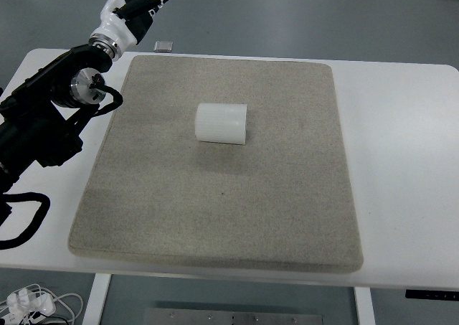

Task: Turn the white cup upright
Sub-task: 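Raise the left hand and swing it toward the white cup, then reach the left hand over the cup, fingers pointing down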

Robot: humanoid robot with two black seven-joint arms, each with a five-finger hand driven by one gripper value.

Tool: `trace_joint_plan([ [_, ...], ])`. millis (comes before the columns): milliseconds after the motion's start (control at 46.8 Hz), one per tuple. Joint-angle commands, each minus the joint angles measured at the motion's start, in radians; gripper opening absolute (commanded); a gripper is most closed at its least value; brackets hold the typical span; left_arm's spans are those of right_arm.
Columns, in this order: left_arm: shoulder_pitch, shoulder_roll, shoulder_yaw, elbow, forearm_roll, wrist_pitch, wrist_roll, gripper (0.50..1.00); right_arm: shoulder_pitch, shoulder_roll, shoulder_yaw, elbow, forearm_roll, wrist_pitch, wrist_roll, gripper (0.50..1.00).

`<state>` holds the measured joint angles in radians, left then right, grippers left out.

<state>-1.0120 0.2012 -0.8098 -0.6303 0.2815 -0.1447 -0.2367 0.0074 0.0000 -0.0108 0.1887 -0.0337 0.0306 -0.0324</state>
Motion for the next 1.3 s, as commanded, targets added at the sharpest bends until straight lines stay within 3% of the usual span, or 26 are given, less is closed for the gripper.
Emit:
trace_joint_plan([
  [0,0.001,0.0,0.001,-0.058,0.125,0.001,0.0,0.994,0.0,0.0,0.0,0.0,0.0,0.0,0.0,0.952],
  [556,-0.003,0.087,0.202,-0.348,0.823,-0.013,0.017,0.994,0.0,0.0,0.0,0.0,0.0,0.0,0.0,0.952],
  [727,-0.074,0.144,0.36,-0.374,0.917,-0.033,0.023,0.996,0.0,0.0,0.0,0.0,0.0,0.0,0.0,0.952],
  [1026,-0.138,0.164,0.377,-0.371,0.886,-0.243,0.22,0.994,0.0,0.0,0.0,0.0,0.0,0.0,0.0,0.952],
  [1133,-0.151,0.162,0.385,-0.365,0.858,-0.257,0.283,0.994,0.0,0.0,0.0,0.0,0.0,0.0,0.0,0.952],
  [1283,-0.158,0.153,0.396,-0.356,0.858,-0.269,0.307,0.994,0.0,0.0,0.0,0.0,0.0,0.0,0.0,0.952],
])
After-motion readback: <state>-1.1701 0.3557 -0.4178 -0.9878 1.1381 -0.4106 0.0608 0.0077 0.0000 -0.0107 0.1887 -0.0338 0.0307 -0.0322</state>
